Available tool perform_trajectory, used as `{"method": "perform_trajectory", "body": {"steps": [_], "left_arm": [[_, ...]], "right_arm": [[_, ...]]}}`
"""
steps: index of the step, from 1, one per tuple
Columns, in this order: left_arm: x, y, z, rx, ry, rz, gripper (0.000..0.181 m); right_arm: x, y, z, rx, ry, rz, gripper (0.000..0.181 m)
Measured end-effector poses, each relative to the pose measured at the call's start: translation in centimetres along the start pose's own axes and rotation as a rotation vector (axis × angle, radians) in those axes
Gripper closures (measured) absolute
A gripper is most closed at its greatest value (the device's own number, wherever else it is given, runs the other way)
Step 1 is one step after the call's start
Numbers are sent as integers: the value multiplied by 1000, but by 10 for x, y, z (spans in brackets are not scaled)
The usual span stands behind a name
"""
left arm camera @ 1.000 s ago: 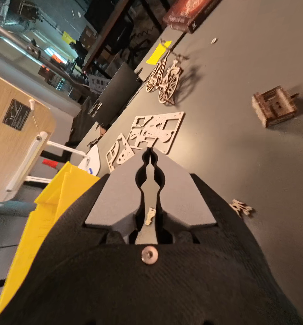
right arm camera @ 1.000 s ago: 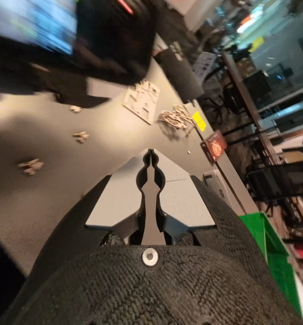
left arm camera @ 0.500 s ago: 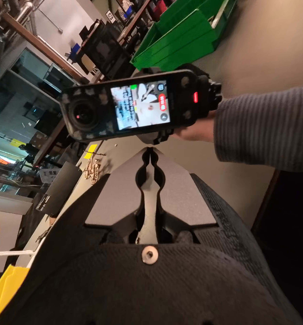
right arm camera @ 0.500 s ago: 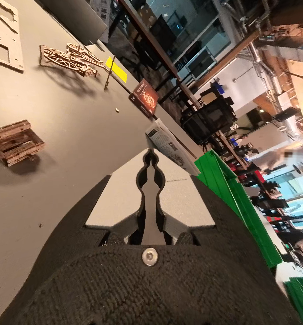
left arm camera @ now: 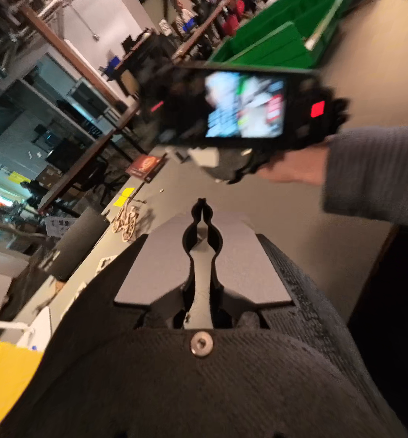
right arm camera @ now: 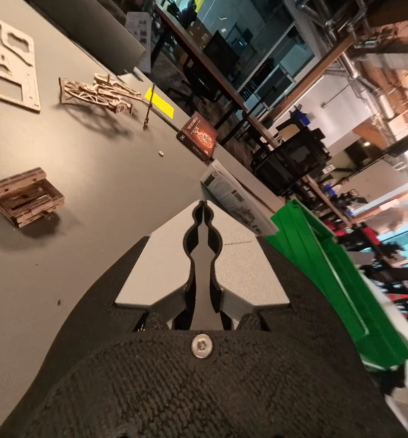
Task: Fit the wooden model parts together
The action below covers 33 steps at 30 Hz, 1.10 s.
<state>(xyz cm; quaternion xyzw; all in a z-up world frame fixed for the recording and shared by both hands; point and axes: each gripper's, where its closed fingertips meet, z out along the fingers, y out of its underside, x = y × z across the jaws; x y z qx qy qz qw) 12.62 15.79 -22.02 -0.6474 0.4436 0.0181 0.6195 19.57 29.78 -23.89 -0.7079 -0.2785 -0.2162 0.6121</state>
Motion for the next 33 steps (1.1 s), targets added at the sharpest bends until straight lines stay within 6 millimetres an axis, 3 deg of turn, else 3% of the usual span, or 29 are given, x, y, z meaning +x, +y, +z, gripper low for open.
{"method": "perform_trajectory", "body": {"steps": [5,9,11,14,16,20,22,26,30,33], "left_arm": [[-100,39,-23,113,-211,-288,181],[-170,65,-34,224,-379,-294,181],[-196,74,-30,242,-437,-295,178],[-233,83,-23,343,-565,-345,157],[-252,89,-24,449,-669,-341,152],[-254,105,-8,462,-635,-364,145],[-257,109,-11,467,-632,-402,145],[-256,97,-28,502,-606,-334,146],[-241,92,-31,417,-449,-228,154],[-220,105,-37,306,-287,-308,154]], "right_arm": [[4,-2,-3,169,-172,171,181],[9,0,5,243,-230,220,173],[13,-4,15,307,-225,222,172],[23,-22,28,446,-170,239,169],[34,-32,36,505,-105,263,163],[44,-55,37,651,-51,273,154],[35,-66,34,717,-119,272,150],[1,-83,10,804,-440,320,142],[-61,-91,-34,808,-841,241,143],[-116,-86,-69,770,-1091,63,146]]}}
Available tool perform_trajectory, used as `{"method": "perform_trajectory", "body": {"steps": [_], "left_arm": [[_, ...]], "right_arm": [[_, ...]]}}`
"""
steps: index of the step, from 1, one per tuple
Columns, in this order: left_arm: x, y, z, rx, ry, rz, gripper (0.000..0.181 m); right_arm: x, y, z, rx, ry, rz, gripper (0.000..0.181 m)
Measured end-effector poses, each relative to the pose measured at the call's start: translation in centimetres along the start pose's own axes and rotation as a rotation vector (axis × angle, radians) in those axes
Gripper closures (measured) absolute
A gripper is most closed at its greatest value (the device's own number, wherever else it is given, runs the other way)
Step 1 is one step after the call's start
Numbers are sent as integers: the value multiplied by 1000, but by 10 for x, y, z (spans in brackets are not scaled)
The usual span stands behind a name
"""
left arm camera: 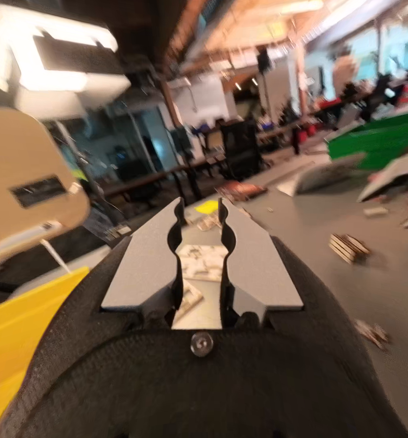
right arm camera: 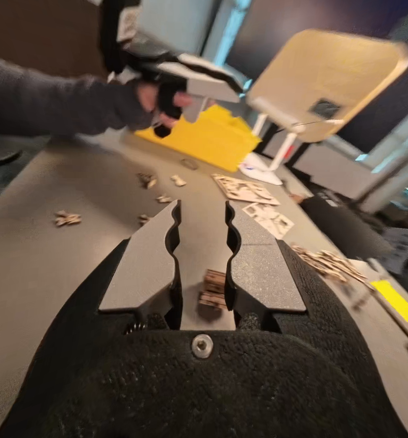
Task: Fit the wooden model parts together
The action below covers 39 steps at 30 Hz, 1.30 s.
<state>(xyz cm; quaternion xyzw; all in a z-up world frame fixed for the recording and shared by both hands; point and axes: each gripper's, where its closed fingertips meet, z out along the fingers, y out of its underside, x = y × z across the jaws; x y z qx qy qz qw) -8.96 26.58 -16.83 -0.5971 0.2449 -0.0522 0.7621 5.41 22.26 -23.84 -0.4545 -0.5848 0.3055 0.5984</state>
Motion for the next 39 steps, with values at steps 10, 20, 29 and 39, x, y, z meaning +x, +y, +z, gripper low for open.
{"method": "perform_trajectory", "body": {"steps": [10,20,29,39], "left_arm": [[54,118,-105,-822,294,28,148],[75,128,-105,-871,359,-140,156],[80,135,-99,-915,262,-197,177],[86,75,-73,-452,228,-358,177]], "right_arm": [[-60,13,53,-176,-302,130,148],[-73,13,96,-219,-277,106,150],[-78,12,106,-213,-187,-85,157],[-58,-17,93,-98,58,-480,168]]}}
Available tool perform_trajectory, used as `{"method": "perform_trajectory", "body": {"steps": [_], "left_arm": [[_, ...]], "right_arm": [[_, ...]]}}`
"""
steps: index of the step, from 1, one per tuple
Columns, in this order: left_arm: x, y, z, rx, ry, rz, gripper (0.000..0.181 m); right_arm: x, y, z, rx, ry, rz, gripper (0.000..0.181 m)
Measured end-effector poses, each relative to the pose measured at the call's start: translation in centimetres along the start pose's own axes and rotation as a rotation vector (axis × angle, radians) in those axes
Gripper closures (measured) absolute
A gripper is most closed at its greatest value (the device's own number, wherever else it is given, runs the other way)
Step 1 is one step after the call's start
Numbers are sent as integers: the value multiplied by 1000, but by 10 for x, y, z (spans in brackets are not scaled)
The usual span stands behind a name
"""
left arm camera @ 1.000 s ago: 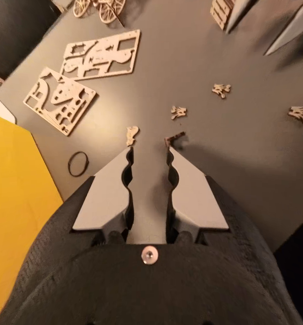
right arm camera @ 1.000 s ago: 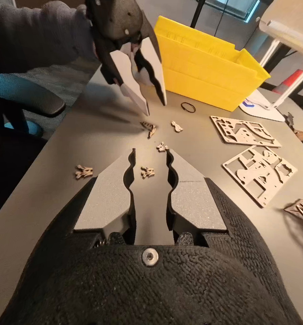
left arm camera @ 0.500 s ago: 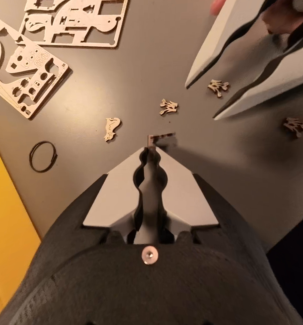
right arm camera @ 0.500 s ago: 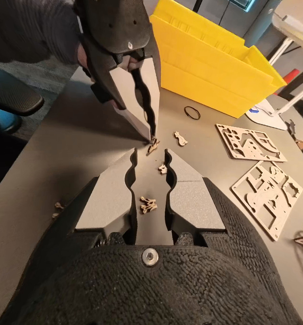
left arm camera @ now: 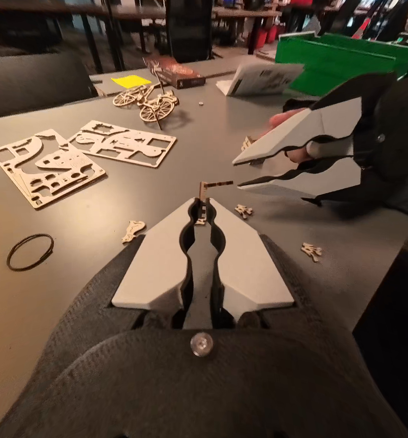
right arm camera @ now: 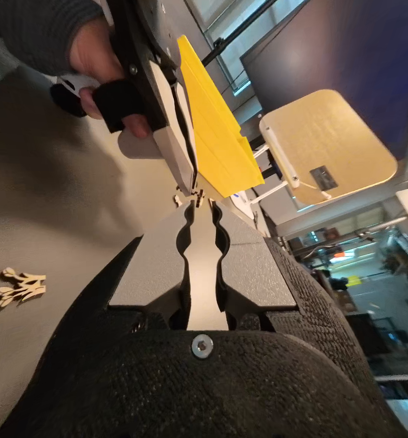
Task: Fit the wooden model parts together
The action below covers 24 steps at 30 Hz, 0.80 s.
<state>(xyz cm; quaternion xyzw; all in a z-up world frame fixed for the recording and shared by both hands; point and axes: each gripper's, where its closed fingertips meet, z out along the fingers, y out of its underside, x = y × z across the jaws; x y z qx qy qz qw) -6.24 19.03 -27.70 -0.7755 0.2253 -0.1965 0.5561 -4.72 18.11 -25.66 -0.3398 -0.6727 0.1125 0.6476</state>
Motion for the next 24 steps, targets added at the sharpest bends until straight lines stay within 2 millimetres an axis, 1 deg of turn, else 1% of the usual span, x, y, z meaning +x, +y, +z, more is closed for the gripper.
{"method": "perform_trajectory", "body": {"steps": [4,8,16,19,22,24], "left_arm": [[8,-5,-1,44,18,31,177],[9,-10,-2,79,6,39,177],[8,-13,-3,106,12,-7,178],[9,-14,-4,113,24,-16,178],[14,-16,-5,126,44,-4,178],[15,-16,-5,132,49,-4,178]], "right_arm": [[2,-6,-2,8,51,-102,172],[5,-8,-2,4,83,-146,175],[7,-4,-2,-23,100,-189,169],[7,-5,-2,-14,101,-181,172],[7,-6,-2,-7,106,-195,179],[7,-8,-3,-1,111,-204,180]]}}
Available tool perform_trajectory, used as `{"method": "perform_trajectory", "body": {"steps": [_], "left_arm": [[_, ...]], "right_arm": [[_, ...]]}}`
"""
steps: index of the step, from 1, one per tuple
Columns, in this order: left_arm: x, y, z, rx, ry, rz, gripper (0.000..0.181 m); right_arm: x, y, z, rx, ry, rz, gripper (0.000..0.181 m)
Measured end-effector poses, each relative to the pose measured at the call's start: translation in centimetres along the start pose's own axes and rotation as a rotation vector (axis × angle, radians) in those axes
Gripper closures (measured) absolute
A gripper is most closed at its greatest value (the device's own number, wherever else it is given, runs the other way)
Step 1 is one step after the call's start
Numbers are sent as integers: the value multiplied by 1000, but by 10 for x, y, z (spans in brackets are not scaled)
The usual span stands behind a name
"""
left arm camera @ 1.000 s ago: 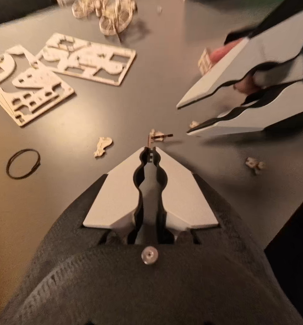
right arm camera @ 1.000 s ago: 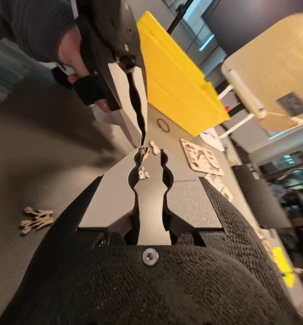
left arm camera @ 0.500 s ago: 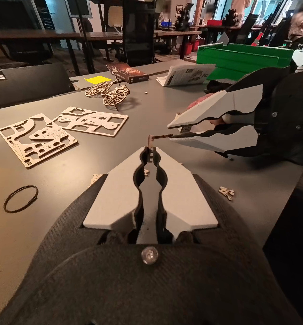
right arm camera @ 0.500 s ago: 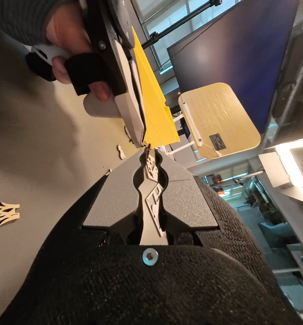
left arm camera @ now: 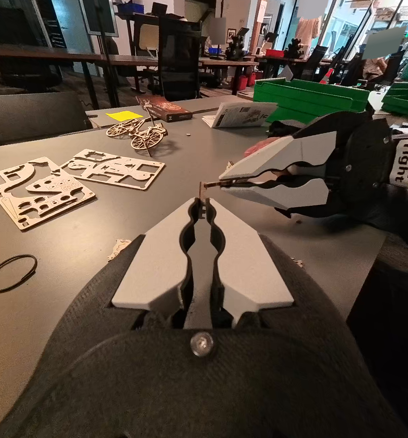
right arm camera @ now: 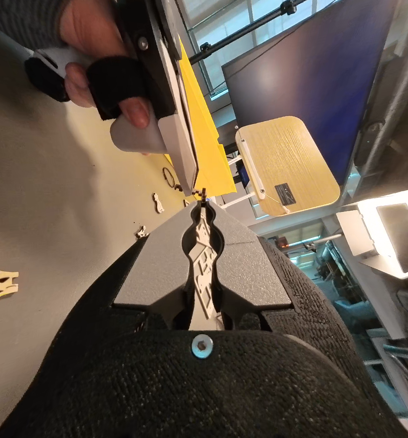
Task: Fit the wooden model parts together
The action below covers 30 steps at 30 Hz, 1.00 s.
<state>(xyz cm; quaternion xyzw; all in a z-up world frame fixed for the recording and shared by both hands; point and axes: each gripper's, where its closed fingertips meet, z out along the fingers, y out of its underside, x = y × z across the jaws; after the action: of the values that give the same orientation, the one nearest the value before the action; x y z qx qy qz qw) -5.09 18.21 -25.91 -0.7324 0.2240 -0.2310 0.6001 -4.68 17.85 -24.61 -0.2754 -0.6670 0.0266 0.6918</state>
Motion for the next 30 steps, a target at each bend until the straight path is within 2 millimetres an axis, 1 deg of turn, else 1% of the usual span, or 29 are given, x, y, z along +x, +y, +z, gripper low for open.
{"method": "perform_trajectory", "body": {"steps": [4,7,11,15,20,21,22,24,25,26,27,30], "left_arm": [[2,0,-2,1,20,9,178],[1,1,-2,-17,12,39,178],[2,1,-2,-23,24,58,177],[3,2,-3,-34,40,69,178],[3,-1,-3,-25,36,47,178],[3,-2,-4,-14,30,50,177],[3,-3,-4,-9,17,73,171],[-4,1,-6,-43,-35,194,141],[-6,3,-7,-57,-54,277,135],[-5,3,-9,-54,-64,378,132],[-4,0,-10,-35,-83,495,133],[-5,-4,-13,4,-194,871,140]], "right_arm": [[0,-1,0,13,-9,28,180],[-1,-3,0,19,-8,14,180],[-1,1,-1,18,-25,38,180],[-2,-3,-2,30,-20,6,180],[1,-3,-2,45,-39,98,181],[1,-3,-1,51,-49,145,180],[2,-3,-1,60,-70,215,180],[4,-1,-2,83,-131,404,181],[5,0,-3,94,-166,511,180],[7,3,-3,102,-196,613,180],[9,4,-4,113,-226,708,180],[11,7,-6,146,-322,978,180]]}}
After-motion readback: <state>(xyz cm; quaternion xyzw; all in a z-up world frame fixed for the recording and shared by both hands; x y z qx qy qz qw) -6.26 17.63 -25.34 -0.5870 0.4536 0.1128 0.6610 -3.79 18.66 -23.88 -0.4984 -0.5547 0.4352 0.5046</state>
